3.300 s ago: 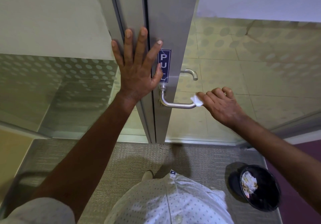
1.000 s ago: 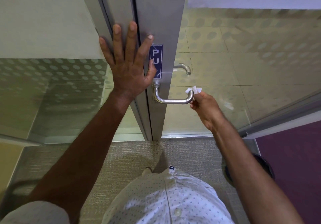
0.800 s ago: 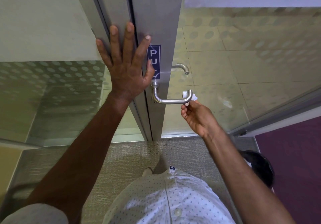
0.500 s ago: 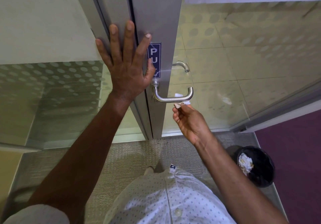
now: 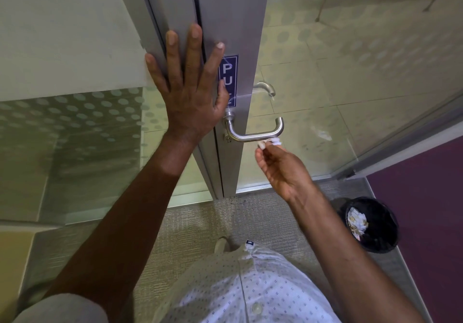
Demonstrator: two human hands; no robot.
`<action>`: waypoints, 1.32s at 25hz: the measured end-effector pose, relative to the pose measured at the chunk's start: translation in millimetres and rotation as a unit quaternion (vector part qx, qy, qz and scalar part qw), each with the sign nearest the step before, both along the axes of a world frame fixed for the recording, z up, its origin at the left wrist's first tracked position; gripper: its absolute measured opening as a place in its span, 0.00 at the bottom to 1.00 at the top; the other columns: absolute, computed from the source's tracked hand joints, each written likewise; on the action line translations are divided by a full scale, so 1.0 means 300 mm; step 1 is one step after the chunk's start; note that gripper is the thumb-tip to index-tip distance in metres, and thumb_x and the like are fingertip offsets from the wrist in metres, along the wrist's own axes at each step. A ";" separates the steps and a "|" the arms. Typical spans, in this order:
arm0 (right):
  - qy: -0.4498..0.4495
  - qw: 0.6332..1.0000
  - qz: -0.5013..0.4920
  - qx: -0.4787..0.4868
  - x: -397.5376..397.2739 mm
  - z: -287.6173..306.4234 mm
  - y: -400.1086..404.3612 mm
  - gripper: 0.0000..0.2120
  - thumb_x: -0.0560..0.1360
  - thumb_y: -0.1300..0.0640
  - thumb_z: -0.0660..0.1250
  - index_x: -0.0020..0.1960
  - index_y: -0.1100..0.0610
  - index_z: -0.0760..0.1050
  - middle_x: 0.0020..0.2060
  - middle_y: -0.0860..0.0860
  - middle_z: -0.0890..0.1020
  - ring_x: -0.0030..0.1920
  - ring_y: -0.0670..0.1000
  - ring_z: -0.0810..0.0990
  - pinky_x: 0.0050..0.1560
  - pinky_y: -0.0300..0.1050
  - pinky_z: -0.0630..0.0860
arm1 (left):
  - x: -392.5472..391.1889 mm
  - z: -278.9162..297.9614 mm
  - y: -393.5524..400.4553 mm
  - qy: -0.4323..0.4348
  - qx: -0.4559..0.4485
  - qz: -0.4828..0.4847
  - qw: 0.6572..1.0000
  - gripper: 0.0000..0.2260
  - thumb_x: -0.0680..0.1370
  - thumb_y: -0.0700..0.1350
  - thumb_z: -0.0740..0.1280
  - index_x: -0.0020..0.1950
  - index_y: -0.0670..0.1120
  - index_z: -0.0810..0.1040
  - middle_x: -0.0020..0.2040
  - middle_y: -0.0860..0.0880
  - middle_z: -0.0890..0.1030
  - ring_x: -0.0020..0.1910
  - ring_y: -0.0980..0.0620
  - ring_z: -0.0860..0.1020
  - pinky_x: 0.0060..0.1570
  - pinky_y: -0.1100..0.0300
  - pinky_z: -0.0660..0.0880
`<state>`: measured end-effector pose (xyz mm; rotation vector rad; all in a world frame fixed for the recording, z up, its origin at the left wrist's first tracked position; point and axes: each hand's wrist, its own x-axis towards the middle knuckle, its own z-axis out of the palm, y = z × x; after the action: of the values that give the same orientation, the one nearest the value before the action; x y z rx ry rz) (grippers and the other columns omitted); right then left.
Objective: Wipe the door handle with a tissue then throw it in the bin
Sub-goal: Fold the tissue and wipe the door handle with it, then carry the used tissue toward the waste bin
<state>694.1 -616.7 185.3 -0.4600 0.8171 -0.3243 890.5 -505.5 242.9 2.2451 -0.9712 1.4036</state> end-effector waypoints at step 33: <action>0.056 0.920 -0.030 -0.387 -0.248 -0.027 -0.258 0.05 0.75 0.51 0.75 0.49 0.49 0.80 0.39 0.44 0.84 0.42 0.47 0.82 0.48 0.43 0.83 | -0.246 -0.002 -0.133 0.117 -0.007 -0.068 0.991 0.31 0.77 0.51 0.72 0.79 0.49 0.69 0.81 0.37 0.65 0.81 0.35 0.59 0.79 0.30 0.51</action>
<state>619.6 -694.0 177.2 -1.2062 0.7941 -0.6887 816.7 -545.3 242.2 2.2257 -1.0077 1.0583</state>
